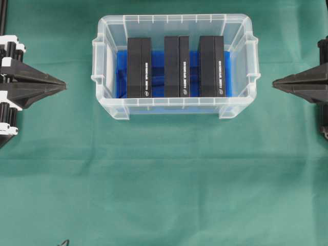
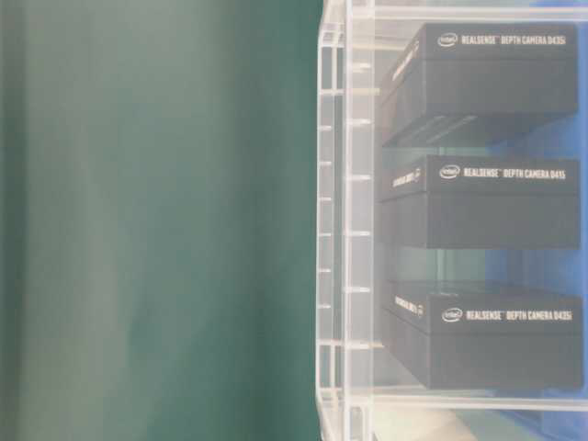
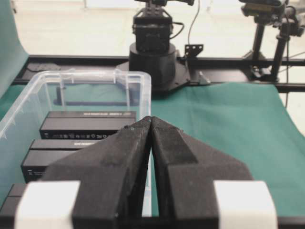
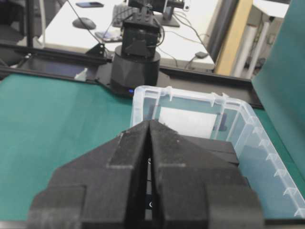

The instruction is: Take the box out of the case with the right arm.

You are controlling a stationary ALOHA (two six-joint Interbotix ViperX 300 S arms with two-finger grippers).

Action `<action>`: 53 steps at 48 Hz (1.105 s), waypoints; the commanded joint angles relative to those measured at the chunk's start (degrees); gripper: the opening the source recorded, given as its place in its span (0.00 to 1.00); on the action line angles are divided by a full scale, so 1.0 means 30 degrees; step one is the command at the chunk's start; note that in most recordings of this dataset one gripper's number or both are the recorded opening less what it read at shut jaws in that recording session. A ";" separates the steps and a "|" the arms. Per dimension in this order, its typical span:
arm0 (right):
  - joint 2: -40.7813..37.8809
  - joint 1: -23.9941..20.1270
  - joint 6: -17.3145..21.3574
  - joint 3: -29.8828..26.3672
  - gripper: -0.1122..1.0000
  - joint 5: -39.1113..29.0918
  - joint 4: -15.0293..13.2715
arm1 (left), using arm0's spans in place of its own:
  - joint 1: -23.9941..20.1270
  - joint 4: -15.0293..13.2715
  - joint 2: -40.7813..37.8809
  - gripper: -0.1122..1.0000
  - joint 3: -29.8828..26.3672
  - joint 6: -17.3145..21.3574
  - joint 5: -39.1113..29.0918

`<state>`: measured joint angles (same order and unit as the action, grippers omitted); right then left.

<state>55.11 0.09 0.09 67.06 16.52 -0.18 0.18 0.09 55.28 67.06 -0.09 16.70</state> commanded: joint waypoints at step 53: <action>-0.1465 0.0029 0.1816 -1.1572 0.10 -1.2188 0.0117 | -0.0410 0.0322 -0.0674 0.10 -1.0811 -0.0850 -1.2188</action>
<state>51.68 0.18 5.54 34.28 -18.46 0.00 -0.88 0.88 53.96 36.04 -2.55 -19.25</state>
